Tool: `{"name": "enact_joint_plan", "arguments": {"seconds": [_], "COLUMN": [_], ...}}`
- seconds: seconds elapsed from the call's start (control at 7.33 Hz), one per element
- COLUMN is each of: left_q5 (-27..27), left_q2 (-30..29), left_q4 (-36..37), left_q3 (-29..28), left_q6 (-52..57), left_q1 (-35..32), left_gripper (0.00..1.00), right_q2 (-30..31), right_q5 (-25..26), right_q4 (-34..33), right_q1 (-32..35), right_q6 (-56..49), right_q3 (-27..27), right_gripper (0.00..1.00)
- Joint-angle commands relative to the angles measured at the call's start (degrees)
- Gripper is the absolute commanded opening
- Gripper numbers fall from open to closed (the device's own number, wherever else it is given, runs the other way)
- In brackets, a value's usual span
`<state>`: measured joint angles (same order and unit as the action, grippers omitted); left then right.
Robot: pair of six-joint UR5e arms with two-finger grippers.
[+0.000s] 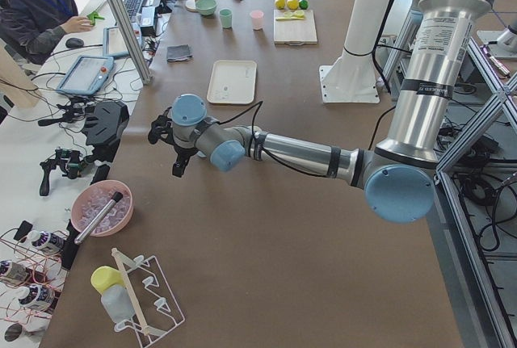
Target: Place all cups on tray
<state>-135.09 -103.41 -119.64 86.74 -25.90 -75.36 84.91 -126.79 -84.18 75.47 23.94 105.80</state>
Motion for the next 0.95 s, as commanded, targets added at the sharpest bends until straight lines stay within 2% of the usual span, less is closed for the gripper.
{"name": "enact_joint_plan", "arguments": {"seconds": [0.0,0.14,0.27,0.41,0.55,0.68,0.82], "left_q5": [5.1,8.0,9.7,9.8,10.0,13.6,15.7], "left_q2": [-4.4,-5.5,-6.7,-7.5,-7.5,-7.5,-7.5], "left_q4": [-0.1,-0.1,-0.1,-2.3,-7.1,-10.0,-10.1], "left_q3": [-1.6,-1.6,-2.4,-4.9,-8.2,-10.2,-10.4], "left_q6": [-10.4,-14.2,-17.0,-17.2,-17.3,-17.3,-17.3], "left_q1": [7.1,10.6,12.9,14.3,15.3,17.5,18.8], "left_gripper": [0.97,0.97,0.92,0.88,0.79,0.7,0.53], "right_q2": [-1.4,-1.4,-1.3,-1.3,-1.3,-1.3,-1.3], "right_q5": [1.2,1.3,1.7,1.7,1.8,1.8,1.8], "right_q4": [0.1,0.1,0.1,0.1,0.1,0.1,0.1], "right_q1": [-4.2,-5.2,-5.4,-5.4,-5.5,-5.5,-5.5], "right_q6": [5.1,6.5,6.5,6.5,6.5,6.5,6.5], "right_q3": [0.0,0.1,0.1,0.2,0.2,0.2,0.2], "right_gripper": [1.0,1.0,1.0,1.0,1.0,1.0,1.0]}}
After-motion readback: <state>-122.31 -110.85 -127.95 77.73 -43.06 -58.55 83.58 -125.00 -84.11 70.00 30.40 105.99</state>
